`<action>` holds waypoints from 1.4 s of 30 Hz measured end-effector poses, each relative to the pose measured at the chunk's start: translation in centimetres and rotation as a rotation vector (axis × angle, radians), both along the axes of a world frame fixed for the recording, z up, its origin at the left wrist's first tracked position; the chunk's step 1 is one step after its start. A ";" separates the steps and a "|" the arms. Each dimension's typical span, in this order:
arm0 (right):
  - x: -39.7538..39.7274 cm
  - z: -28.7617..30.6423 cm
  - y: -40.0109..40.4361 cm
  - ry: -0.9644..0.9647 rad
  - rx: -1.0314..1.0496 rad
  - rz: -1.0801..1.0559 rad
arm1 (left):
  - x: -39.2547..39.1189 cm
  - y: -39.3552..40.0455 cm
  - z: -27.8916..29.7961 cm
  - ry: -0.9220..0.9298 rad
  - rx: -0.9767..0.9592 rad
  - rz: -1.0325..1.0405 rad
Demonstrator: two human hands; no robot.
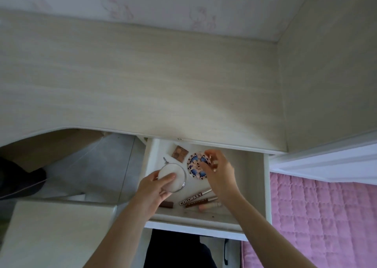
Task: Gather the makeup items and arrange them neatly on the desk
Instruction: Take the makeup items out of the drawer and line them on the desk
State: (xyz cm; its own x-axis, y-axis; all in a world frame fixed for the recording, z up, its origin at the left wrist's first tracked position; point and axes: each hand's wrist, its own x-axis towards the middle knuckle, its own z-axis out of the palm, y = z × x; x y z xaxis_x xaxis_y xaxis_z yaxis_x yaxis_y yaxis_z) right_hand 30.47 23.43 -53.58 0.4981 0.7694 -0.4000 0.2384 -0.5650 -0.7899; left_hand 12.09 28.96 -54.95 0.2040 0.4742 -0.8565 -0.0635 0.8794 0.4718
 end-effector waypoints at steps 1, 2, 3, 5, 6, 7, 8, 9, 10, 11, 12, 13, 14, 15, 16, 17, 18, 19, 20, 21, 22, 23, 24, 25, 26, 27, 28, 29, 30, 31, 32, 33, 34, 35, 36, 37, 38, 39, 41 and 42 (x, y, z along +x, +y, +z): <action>0.1 0.5 0.5 0.004 0.011 -0.013 | 0.0 0.6 0.5 -0.020 0.006 0.015; 0.1 0.8 0.9 0.013 0.017 -0.024 | 0.2 1.0 0.8 -0.032 0.017 0.026; 0.1 1.3 1.6 0.023 0.025 -0.031 | 0.3 1.7 1.2 -0.040 0.036 0.038; 0.3 2.1 3.3 0.038 0.049 -0.041 | 0.6 3.7 2.0 -0.060 0.078 0.057; 0.4 2.5 4.3 0.049 0.065 -0.055 | 0.8 4.9 2.5 -0.070 0.093 0.060; 0.5 2.8 5.4 0.059 0.077 -0.074 | 1.1 6.2 2.9 -0.079 0.102 0.068; 0.6 3.0 6.6 0.063 0.085 -0.090 | 1.3 7.3 3.3 -0.087 0.105 0.080; 0.8 3.3 7.7 0.061 0.085 -0.098 | 1.5 8.6 3.7 -0.091 0.108 0.093; 0.9 3.5 9.0 0.058 0.080 -0.099 | 1.7 9.9 3.9 -0.085 0.119 0.099; 1.1 3.6 10.2 0.055 0.074 -0.098 | 1.9 11.2 4.0 -0.068 0.139 0.093; 1.3 3.7 11.5 0.052 0.071 -0.095 | 2.1 12.6 4.0 -0.045 0.164 0.083; 1.4 3.7 12.8 0.047 0.070 -0.097 | 2.2 14.0 4.0 -0.021 0.187 0.075; 1.6 3.6 14.1 0.043 0.069 -0.103 | 2.4 15.4 3.9 0.004 0.203 0.072; 1.8 3.5 15.3 0.040 0.063 -0.108 | 2.6 16.7 3.9 0.027 0.213 0.073; 1.9 3.4 16.6 0.040 0.052 -0.110 | 2.9 18.1 3.8 0.043 0.220 0.074; 2.1 3.2 17.8 0.039 0.040 -0.112 | 3.1 19.5 3.8 0.053 0.227 0.072; 2.2 3.1 19.0 0.040 0.029 -0.110 | 3.4 20.8 3.7 0.059 0.238 0.064; 2.2 2.9 20.2 0.042 0.023 -0.109 | 3.6 22.0 3.7 0.069 0.257 0.048; 2.3 2.8 21.3 0.044 0.023 -0.111 | 3.9 23.0 3.6 0.090 0.281 0.029; 2.3 2.6 22.4 0.044 0.024 -0.114 | 4.2 24.1 3.5 0.119 0.310 0.009; 2.3 2.5 23.4 0.043 0.024 -0.115 | 4.5 25.1 3.3 0.151 0.338 -0.006; 2.3 2.4 24.4 0.045 0.024 -0.114 | 4.8 26.0 3.1 0.181 0.365 -0.021; 2.3 2.2 25.2 0.048 0.023 -0.113 | 5.1 26.7 2.9 0.206 0.393 -0.035; 2.3 2.1 25.8 0.049 0.021 -0.112 | 5.4 27.3 2.8 0.236 0.425 -0.055; 2.4 1.9 26.3 0.051 0.017 -0.111 | 5.6 27.8 2.7 0.270 0.460 -0.081; 2.4 1.7 26.7 0.054 0.011 -0.114 | 5.8 28.1 2.5 0.299 0.493 -0.109; 2.4 1.5 26.9 0.056 0.006 -0.118 | 6.0 28.3 2.3 0.321 0.521 -0.134; 2.4 1.4 27.1 0.057 0.002 -0.123 | 6.0 28.4 2.2 0.334 0.544 -0.158; 2.4 1.2 27.1 0.056 -0.003 -0.124 | 6.0 28.5 1.9 0.342 0.558 -0.178; 2.4 1.0 27.1 0.055 -0.007 -0.121 | 6.0 28.6 1.7 0.348 0.567 -0.196; 2.5 0.7 27.1 0.052 -0.011 -0.121 | 6.0 28.6 1.5 0.353 0.572 -0.214; 2.5 0.6 26.9 0.048 -0.015 -0.126 | 6.0 28.5 1.3 0.358 0.582 -0.236; 2.6 0.4 26.8 0.038 -0.017 -0.133 | 6.0 28.4 1.0 0.367 0.593 -0.252; 2.7 0.3 26.6 0.014 -0.015 -0.136 | 5.9 28.3 0.9 0.383 0.613 -0.268; 2.8 0.2 26.4 -0.023 -0.013 -0.132 | 5.9 28.3 0.6 0.405 0.637 -0.283; 2.8 0.1 26.3 -0.067 -0.014 -0.118 | 5.8 28.3 0.4 0.429 0.667 -0.312; 2.9 0.0 26.1 -0.109 -0.022 -0.101 | 5.9 28.4 0.3 0.457 0.700 -0.350; 3.0 0.0 26.0 -0.145 -0.034 -0.080 | 5.9 28.4 0.1 0.496 0.737 -0.403; 3.0 -0.4 25.7 -0.223 -0.052 -0.027 | 6.0 28.5 -0.1 0.614 0.801 -0.535; 3.0 -0.6 25.5 -0.267 -0.061 0.003 | 6.1 28.5 -0.2 0.670 0.812 -0.579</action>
